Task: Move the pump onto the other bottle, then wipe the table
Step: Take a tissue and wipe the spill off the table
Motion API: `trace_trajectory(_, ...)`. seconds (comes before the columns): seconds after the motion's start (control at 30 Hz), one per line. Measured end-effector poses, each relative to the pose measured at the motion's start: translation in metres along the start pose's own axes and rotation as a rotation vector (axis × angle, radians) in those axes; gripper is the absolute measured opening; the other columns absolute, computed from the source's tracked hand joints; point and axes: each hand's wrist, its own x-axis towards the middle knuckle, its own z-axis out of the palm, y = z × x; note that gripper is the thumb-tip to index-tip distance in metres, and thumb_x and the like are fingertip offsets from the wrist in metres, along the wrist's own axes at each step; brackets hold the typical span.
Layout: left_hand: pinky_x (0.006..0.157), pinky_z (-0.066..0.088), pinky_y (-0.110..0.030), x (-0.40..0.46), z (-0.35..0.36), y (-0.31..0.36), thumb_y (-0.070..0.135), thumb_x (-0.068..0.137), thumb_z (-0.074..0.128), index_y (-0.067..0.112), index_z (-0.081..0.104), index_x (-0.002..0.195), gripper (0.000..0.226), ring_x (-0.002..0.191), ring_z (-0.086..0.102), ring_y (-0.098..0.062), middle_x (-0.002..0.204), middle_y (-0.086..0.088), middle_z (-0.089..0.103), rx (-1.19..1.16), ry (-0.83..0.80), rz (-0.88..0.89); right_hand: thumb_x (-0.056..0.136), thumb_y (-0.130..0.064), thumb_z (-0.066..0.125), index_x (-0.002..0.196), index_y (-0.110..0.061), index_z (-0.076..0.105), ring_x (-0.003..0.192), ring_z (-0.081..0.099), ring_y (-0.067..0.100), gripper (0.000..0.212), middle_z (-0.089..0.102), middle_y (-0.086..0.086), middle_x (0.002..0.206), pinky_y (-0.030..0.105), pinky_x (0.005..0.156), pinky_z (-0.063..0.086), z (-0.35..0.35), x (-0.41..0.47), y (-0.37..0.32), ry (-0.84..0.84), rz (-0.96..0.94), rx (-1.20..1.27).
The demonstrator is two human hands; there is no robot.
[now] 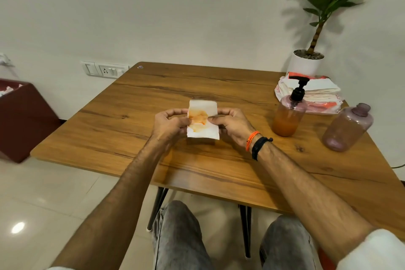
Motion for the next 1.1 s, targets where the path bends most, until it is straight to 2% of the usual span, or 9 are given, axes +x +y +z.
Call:
trace_trajectory(0.1, 0.040, 0.047, -0.019, -0.001, 0.001, 0.002, -0.005, 0.085, 0.050, 0.004, 0.072, 0.090, 0.025, 0.047, 0.062, -0.011, 0.068, -0.006, 0.071, -0.057, 0.003, -0.051, 0.085, 0.009, 0.050, 0.092, -0.003, 0.076, 0.095, 0.066, 0.025, 0.029, 0.074, 0.013, 0.102, 0.039, 0.080, 0.051, -0.001, -0.003, -0.001, -0.033, -0.047, -0.034)
trace_trajectory(0.23, 0.052, 0.056, -0.022, -0.005, 0.003, 0.002, 0.008, 0.089, 0.057, 0.002, 0.069, 0.099, 0.016, 0.067, 0.073, -0.018, 0.081, -0.010, 0.075, -0.111, -0.014, -0.092, 0.077, -0.006, 0.050, 0.087, 0.001, 0.077, 0.094, 0.067, 0.023, 0.029, 0.075, 0.013, 0.099, 0.022, 0.066, 0.054, -0.005, -0.005, 0.001, -0.097, -0.085, -0.054)
trace_trajectory(0.37, 0.059, 0.060, -0.027, -0.010, 0.004, 0.001, -0.004, 0.076, 0.078, 0.005, 0.065, 0.110, 0.038, 0.089, 0.075, -0.027, 0.106, -0.016, 0.071, -0.038, -0.013, -0.061, 0.078, -0.019, 0.076, 0.098, 0.002, 0.074, 0.103, 0.067, 0.031, 0.030, 0.074, 0.015, 0.102, 0.042, 0.088, 0.054, -0.006, -0.002, 0.007, -0.074, -0.096, -0.087)
trace_trajectory(0.53, 0.061, 0.060, -0.030, -0.012, 0.007, 0.002, -0.003, 0.073, 0.081, 0.009, 0.063, 0.115, 0.048, 0.088, 0.075, -0.026, 0.102, -0.014, 0.072, -0.040, 0.022, -0.008, 0.068, -0.001, 0.084, 0.126, -0.007, 0.060, 0.100, 0.070, 0.025, 0.063, 0.072, 0.016, 0.109, 0.038, 0.086, 0.058, 0.000, -0.002, 0.010, -0.106, -0.048, -0.077)
trace_trajectory(0.7, 0.077, 0.061, -0.033, -0.008, -0.003, 0.000, -0.002, 0.082, 0.073, 0.012, 0.062, 0.117, 0.039, 0.098, 0.073, -0.019, 0.106, -0.008, 0.074, 0.013, 0.031, 0.074, 0.074, -0.005, 0.081, 0.097, -0.005, 0.071, 0.082, 0.069, 0.018, 0.025, 0.073, 0.016, 0.102, 0.031, 0.071, 0.058, 0.006, 0.003, 0.004, 0.064, -0.056, -0.130)
trace_trajectory(0.77, 0.083, 0.058, -0.030, -0.006, -0.013, -0.005, -0.002, 0.085, 0.070, 0.012, 0.063, 0.117, 0.035, 0.104, 0.070, -0.015, 0.109, -0.005, 0.073, 0.086, 0.086, 0.127, 0.078, -0.012, 0.079, 0.079, -0.014, 0.073, 0.070, 0.063, 0.011, 0.007, 0.075, 0.000, 0.084, 0.025, 0.061, 0.054, 0.005, 0.008, 0.002, 0.264, -0.169, -0.294)
trace_trajectory(0.83, 0.085, 0.057, -0.026, -0.004, -0.022, -0.012, -0.001, 0.084, 0.070, 0.011, 0.064, 0.118, 0.036, 0.105, 0.068, -0.012, 0.110, -0.003, 0.073, 0.141, 0.151, 0.147, 0.082, -0.016, 0.071, 0.077, -0.022, 0.075, 0.065, 0.059, 0.008, 0.009, 0.071, -0.013, 0.069, 0.018, 0.053, 0.044, 0.001, 0.009, 0.000, 0.396, -0.384, -0.612)
trace_trajectory(0.97, 0.095, 0.056, -0.036, -0.004, -0.035, -0.024, -0.001, 0.085, 0.068, 0.011, 0.064, 0.115, 0.033, 0.107, 0.068, -0.015, 0.110, -0.003, 0.072, 0.097, 0.200, 0.146, 0.085, -0.006, 0.054, 0.121, -0.027, 0.067, 0.088, 0.067, 0.028, 0.045, 0.074, 0.009, 0.101, 0.033, 0.078, 0.055, 0.001, 0.015, 0.002, 0.304, -0.483, -1.176)
trace_trajectory(1.1, 0.097, 0.055, -0.037, -0.005, -0.035, -0.028, -0.003, 0.085, 0.067, 0.011, 0.064, 0.111, 0.029, 0.106, 0.069, -0.016, 0.108, -0.005, 0.072, 0.065, 0.221, 0.201, 0.091, -0.004, 0.047, 0.134, -0.026, 0.057, 0.100, 0.063, 0.035, 0.050, 0.068, 0.015, 0.115, 0.039, 0.081, 0.054, 0.014, 0.021, 0.009, 0.107, -0.378, -1.453)
